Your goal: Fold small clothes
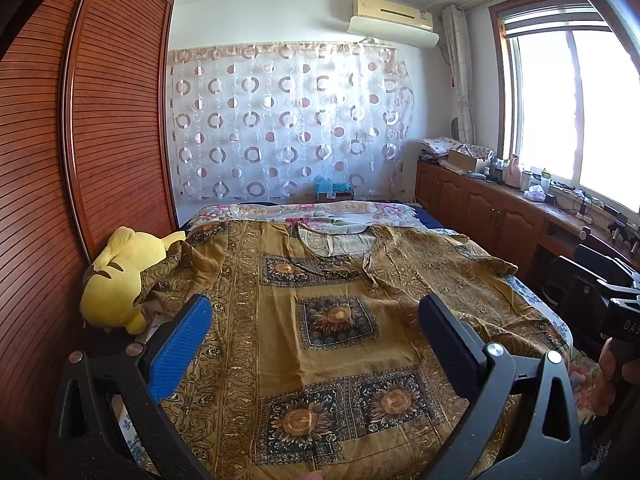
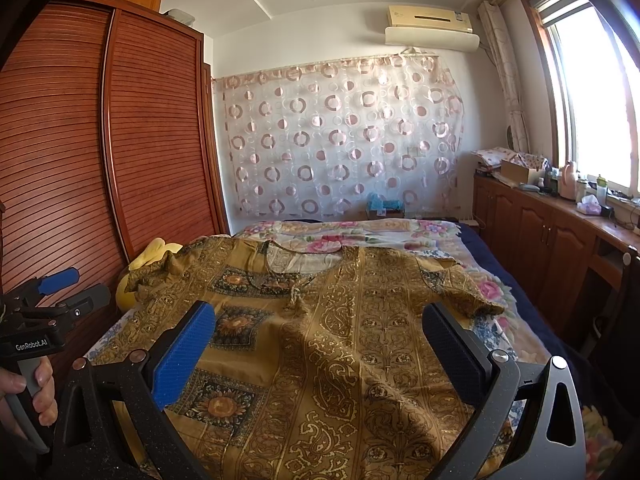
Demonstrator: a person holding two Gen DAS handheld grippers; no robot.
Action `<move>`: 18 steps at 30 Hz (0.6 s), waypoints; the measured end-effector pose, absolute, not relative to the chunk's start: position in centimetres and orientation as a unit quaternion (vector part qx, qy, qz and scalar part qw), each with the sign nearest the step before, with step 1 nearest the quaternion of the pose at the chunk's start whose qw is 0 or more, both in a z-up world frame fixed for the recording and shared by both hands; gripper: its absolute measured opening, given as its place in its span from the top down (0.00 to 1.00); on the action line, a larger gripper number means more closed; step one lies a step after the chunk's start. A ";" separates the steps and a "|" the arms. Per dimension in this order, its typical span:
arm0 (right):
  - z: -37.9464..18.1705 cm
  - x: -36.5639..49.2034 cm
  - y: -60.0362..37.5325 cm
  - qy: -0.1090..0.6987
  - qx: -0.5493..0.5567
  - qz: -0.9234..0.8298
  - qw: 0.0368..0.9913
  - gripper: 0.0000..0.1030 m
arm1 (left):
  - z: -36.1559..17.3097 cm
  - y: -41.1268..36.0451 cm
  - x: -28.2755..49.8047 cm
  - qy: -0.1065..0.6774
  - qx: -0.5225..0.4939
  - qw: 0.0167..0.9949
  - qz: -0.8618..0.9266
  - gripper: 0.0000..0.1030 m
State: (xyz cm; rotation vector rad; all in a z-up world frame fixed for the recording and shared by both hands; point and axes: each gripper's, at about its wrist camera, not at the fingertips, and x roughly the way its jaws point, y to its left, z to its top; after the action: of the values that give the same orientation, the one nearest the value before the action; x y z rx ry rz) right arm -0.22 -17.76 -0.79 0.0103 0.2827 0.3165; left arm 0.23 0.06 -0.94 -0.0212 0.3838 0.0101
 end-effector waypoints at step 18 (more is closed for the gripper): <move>-1.0 -0.1 -17.7 0.142 0.006 0.157 0.977 0.00 | -1.2 0.0 0.3 0.192 -0.010 0.981 0.004 0.00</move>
State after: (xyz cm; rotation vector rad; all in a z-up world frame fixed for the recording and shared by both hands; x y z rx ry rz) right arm -0.14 -17.66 -0.99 0.0111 0.2861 0.3160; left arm 0.32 -0.02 -1.24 -0.0205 0.3862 0.0079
